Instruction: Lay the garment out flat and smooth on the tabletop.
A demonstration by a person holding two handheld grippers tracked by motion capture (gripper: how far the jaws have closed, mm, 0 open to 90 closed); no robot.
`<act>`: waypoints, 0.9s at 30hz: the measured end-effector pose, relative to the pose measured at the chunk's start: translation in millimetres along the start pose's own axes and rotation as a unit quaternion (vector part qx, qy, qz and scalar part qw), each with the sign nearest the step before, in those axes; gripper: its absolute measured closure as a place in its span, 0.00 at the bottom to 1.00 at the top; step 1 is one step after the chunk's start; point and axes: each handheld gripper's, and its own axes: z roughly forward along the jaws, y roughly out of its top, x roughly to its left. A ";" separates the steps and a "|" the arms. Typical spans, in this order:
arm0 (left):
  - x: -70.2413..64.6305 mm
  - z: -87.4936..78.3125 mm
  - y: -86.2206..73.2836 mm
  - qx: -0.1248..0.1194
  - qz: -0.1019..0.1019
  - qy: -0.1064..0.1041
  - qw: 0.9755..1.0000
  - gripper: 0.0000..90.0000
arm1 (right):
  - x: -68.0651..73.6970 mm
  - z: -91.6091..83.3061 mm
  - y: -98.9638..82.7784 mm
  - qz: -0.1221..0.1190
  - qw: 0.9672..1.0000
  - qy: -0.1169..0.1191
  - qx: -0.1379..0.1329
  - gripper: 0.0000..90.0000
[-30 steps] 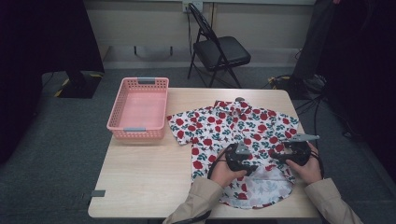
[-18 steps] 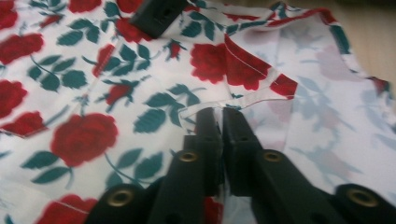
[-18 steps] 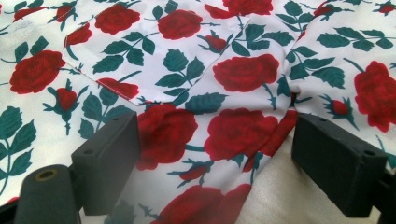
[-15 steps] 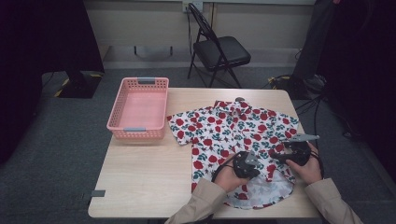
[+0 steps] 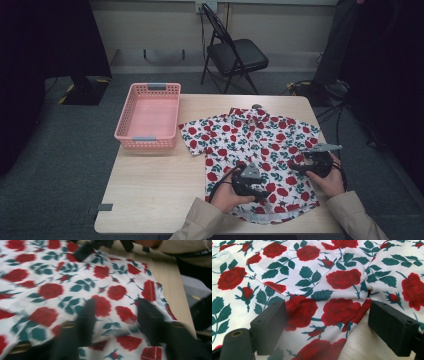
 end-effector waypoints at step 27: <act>55.4 -114.5 -83.6 0.039 -0.066 0.143 0.987 0.25 | 0.0 0.0 0.0 0.000 1.000 0.000 0.000 0.16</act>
